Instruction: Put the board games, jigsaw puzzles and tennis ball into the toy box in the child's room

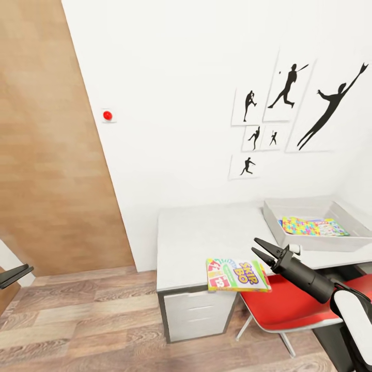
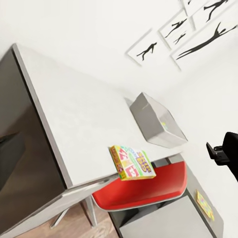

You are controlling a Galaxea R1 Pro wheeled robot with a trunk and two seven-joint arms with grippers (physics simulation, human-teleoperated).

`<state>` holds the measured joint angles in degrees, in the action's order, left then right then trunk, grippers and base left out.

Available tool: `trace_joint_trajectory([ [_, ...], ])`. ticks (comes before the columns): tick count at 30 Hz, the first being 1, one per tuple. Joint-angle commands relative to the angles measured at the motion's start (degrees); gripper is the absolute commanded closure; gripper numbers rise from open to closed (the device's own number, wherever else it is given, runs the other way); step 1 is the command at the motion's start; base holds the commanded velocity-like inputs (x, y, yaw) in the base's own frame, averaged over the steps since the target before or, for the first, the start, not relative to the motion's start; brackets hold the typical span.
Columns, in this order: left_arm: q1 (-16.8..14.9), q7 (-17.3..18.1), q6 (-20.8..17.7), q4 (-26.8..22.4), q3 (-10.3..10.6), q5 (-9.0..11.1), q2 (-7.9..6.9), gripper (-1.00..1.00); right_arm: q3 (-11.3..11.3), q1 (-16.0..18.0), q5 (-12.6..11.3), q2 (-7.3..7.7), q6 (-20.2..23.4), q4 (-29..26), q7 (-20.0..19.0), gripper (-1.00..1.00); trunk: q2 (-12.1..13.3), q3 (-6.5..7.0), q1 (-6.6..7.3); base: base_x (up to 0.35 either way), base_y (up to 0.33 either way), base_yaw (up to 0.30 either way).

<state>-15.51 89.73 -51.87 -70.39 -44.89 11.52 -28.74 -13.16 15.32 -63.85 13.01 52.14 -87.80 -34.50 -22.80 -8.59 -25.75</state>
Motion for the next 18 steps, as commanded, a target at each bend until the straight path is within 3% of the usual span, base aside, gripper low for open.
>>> trace_joint_trajectory([
  [1, 0.0, 0.3, -0.6, 0.0, 0.0, -0.1, 0.0, -1.0, -0.1, 0.1, 0.0, 0.0, 0.3, 0.0, -0.1, -1.0, -0.1, -0.02, -0.04, 0.0, 0.0, 0.0],
  [18, 0.0, 0.3, -0.6, 0.0, 0.0, -0.1, 0.0, -1.0, 0.3, 0.1, 0.1, -0.09, 0.2, 0.0, 0.1, -1.0, -0.1, 0.83, -0.04, 0.0, 0.0, 0.0],
])
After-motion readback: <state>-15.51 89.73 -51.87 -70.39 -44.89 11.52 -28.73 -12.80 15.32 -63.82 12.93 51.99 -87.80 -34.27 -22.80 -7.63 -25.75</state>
